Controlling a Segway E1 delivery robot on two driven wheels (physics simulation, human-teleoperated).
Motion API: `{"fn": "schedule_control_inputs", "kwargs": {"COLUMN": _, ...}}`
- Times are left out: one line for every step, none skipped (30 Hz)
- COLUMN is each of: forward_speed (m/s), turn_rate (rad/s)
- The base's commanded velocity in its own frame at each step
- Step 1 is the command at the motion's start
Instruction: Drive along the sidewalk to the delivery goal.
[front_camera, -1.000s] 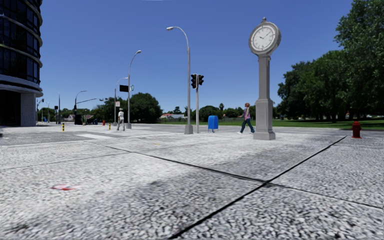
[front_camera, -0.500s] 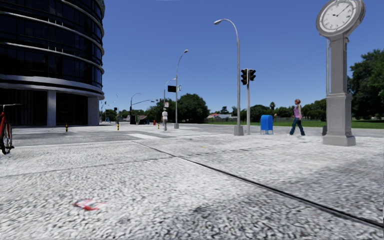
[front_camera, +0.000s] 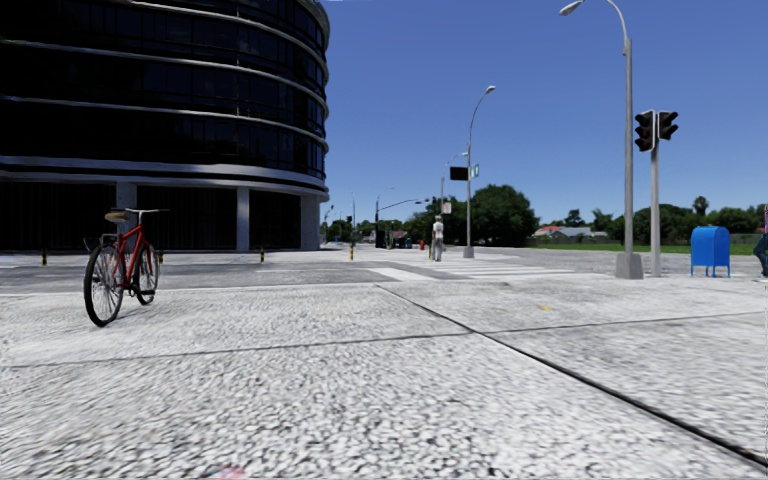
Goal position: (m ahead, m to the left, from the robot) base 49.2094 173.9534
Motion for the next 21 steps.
{"fn": "schedule_control_inputs", "kwargs": {"forward_speed": 1.65, "turn_rate": 0.68}}
{"fn": "schedule_control_inputs", "kwargs": {"forward_speed": 1.65, "turn_rate": 0.68}}
{"fn": "schedule_control_inputs", "kwargs": {"forward_speed": 1.65, "turn_rate": 0.68}}
{"fn": "schedule_control_inputs", "kwargs": {"forward_speed": 1.65, "turn_rate": 0.68}}
{"fn": "schedule_control_inputs", "kwargs": {"forward_speed": 1.65, "turn_rate": 0.68}}
{"fn": "schedule_control_inputs", "kwargs": {"forward_speed": 1.65, "turn_rate": 0.70}}
{"fn": "schedule_control_inputs", "kwargs": {"forward_speed": 1.65, "turn_rate": 0.78}}
{"fn": "schedule_control_inputs", "kwargs": {"forward_speed": 1.65, "turn_rate": 0.82}}
{"fn": "schedule_control_inputs", "kwargs": {"forward_speed": 1.65, "turn_rate": 0.83}}
{"fn": "schedule_control_inputs", "kwargs": {"forward_speed": 1.65, "turn_rate": 0.84}}
{"fn": "schedule_control_inputs", "kwargs": {"forward_speed": 1.65, "turn_rate": 0.84}}
{"fn": "schedule_control_inputs", "kwargs": {"forward_speed": 1.65, "turn_rate": 0.87}}
{"fn": "schedule_control_inputs", "kwargs": {"forward_speed": 1.64, "turn_rate": 0.91}}
{"fn": "schedule_control_inputs", "kwargs": {"forward_speed": 1.64, "turn_rate": 0.91}}
{"fn": "schedule_control_inputs", "kwargs": {"forward_speed": 1.63, "turn_rate": 0.92}}
{"fn": "schedule_control_inputs", "kwargs": {"forward_speed": 1.63, "turn_rate": 0.92}}
{"fn": "schedule_control_inputs", "kwargs": {"forward_speed": 1.62, "turn_rate": 0.92}}
{"fn": "schedule_control_inputs", "kwargs": {"forward_speed": 1.61, "turn_rate": 0.92}}
{"fn": "schedule_control_inputs", "kwargs": {"forward_speed": 1.60, "turn_rate": 0.92}}
{"fn": "schedule_control_inputs", "kwargs": {"forward_speed": 1.60, "turn_rate": 0.92}}
{"fn": "schedule_control_inputs", "kwargs": {"forward_speed": 1.59, "turn_rate": 0.92}}
